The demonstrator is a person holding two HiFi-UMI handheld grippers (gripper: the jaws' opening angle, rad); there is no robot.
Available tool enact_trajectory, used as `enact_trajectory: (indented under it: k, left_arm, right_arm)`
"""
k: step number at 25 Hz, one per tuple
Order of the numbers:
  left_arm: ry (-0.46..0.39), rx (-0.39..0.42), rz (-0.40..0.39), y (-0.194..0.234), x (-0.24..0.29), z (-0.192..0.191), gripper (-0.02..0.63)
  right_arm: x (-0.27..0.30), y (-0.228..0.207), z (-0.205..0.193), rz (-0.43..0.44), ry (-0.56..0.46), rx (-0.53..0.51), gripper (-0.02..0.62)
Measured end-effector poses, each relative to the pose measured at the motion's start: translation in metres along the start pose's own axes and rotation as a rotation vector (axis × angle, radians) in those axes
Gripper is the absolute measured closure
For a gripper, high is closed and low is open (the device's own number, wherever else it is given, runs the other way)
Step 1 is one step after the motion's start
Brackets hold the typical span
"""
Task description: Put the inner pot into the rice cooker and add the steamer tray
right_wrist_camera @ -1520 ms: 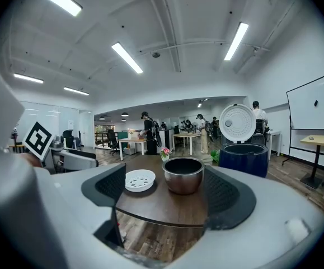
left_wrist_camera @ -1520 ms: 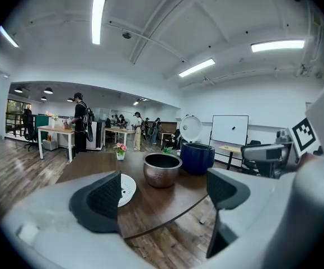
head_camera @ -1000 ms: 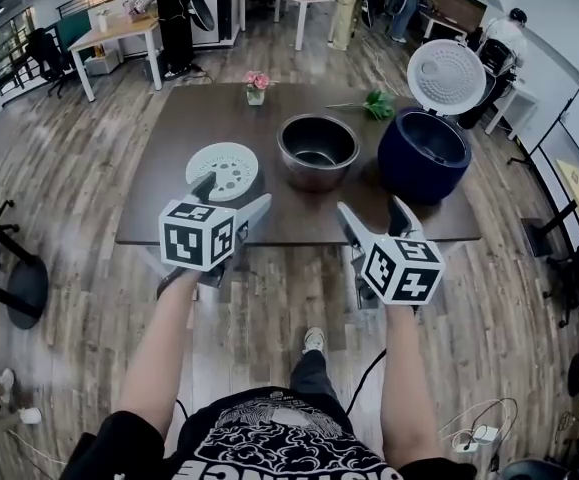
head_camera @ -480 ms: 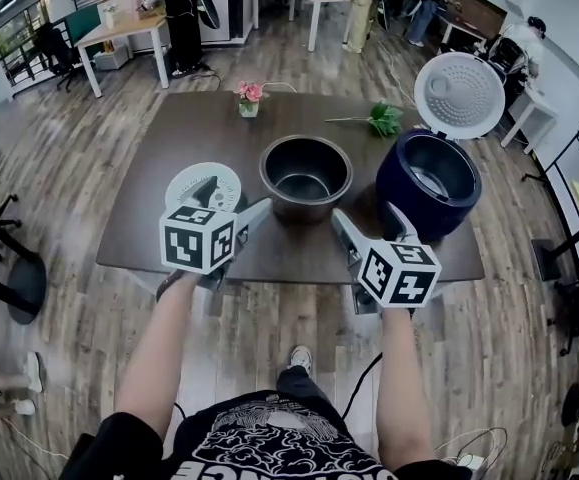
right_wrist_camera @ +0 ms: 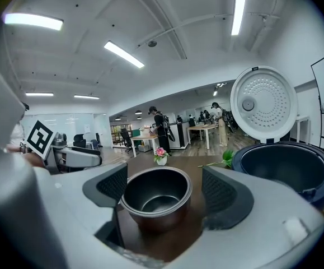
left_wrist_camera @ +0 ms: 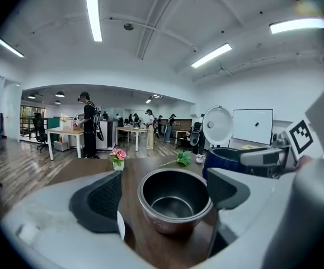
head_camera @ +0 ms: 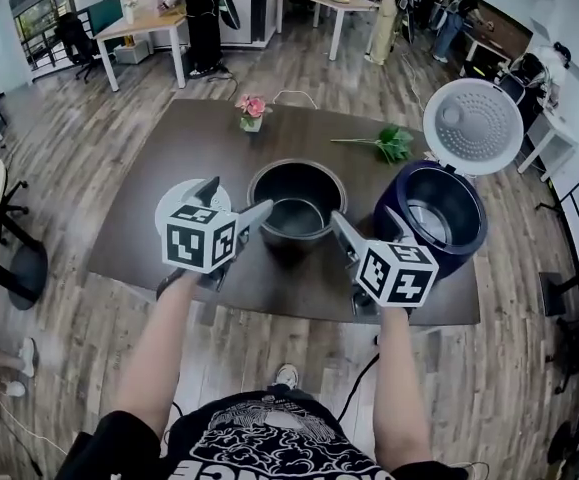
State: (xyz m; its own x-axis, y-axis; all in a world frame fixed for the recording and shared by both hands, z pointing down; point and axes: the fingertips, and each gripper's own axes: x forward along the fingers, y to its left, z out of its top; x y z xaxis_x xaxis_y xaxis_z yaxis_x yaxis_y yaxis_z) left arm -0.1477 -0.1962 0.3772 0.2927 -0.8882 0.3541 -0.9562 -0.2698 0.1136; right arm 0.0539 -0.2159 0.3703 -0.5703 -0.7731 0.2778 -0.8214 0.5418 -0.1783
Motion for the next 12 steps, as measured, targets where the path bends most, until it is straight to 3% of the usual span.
enact_trajectory:
  k: [12]
  left_arm:
    - [0.016, -0.029, 0.044, 0.002, 0.049, 0.012, 0.127]
  right_arm:
    - [0.045, -0.033, 0.01, 0.061, 0.021, 0.039, 0.19]
